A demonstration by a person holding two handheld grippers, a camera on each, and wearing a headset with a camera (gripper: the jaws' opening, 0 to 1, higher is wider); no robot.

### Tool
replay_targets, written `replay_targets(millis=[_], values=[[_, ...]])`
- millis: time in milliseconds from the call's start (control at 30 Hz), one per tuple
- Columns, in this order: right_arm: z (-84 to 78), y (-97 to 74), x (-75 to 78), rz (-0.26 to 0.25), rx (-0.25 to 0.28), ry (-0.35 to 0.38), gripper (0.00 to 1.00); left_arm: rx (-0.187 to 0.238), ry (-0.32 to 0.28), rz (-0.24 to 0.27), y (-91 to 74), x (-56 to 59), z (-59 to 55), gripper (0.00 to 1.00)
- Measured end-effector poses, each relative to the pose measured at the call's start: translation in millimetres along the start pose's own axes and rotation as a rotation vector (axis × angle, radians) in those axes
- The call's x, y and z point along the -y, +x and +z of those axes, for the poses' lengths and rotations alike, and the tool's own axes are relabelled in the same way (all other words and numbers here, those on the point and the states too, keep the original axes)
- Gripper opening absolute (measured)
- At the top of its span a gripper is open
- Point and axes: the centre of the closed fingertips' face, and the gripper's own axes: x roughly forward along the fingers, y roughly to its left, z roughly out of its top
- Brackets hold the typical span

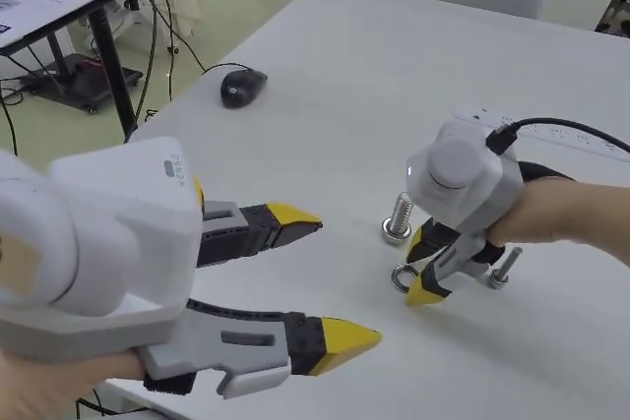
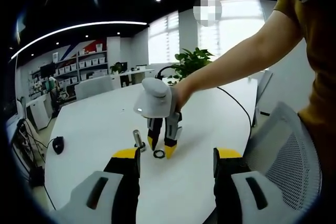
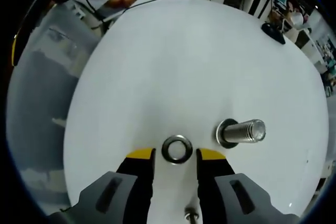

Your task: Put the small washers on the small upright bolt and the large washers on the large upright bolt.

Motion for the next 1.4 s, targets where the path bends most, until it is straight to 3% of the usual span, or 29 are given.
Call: replay_targets(millis=[133,633,867,1200,1400], values=[[1.2,0.4,-2.3,-0.004,-0.004,-0.008,0.25,-0.002,0.000,-0.001,-0.2,-0.8,-0.8,0.55],[1.2,-4.7,1.8,-0.026,-0.021,-0.011,0.22,-0.004,-0.001,0.003,-1.9,-1.7,-3.3,0.55],[6.7,-21.7,4.7,-0.044,-0.009,-0.021,0.22,-0.003,0.003,-0.003,0.4,-0.6,-2.7,0.55],[20.6,-56.3,21.6,-0.112,0.026,-0.041,0.22,0.002,0.006,-0.009,0.3,0.6,-0.8,0.55],[24.2,-70.4,30.7,-0.137,0.018,-0.055,0.22,0.001,0.005,-0.011,0.6,0.9,-1.8,0.55]])
